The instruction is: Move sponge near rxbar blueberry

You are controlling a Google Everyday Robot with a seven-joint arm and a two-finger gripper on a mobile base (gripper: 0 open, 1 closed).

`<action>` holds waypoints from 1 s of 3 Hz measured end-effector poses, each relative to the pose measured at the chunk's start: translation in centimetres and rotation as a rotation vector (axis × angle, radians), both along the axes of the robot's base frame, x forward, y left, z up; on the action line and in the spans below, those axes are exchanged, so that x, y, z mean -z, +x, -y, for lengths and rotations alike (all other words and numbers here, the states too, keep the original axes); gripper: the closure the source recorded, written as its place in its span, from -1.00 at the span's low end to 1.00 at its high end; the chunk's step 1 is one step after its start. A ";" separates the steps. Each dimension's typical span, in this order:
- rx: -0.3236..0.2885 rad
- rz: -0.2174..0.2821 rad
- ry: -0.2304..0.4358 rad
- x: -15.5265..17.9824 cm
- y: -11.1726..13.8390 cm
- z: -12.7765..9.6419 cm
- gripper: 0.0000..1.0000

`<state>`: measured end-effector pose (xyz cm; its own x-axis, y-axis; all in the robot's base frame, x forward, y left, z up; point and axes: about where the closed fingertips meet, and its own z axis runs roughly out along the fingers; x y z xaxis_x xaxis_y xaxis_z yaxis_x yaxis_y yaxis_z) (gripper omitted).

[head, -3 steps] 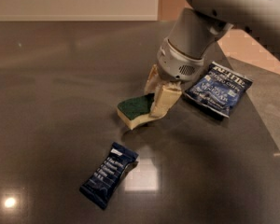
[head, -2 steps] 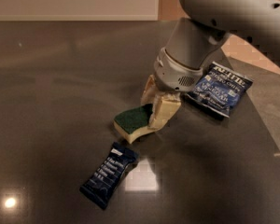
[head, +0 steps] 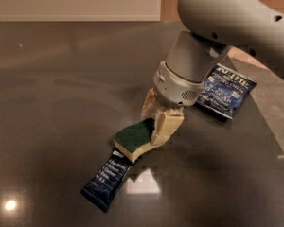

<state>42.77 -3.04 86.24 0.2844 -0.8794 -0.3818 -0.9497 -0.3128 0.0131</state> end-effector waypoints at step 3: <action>0.002 0.016 0.003 -0.2 0.1 -0.3 -1.00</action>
Offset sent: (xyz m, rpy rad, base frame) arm 0.0008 0.0010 0.0009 0.0008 -0.0061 -0.0021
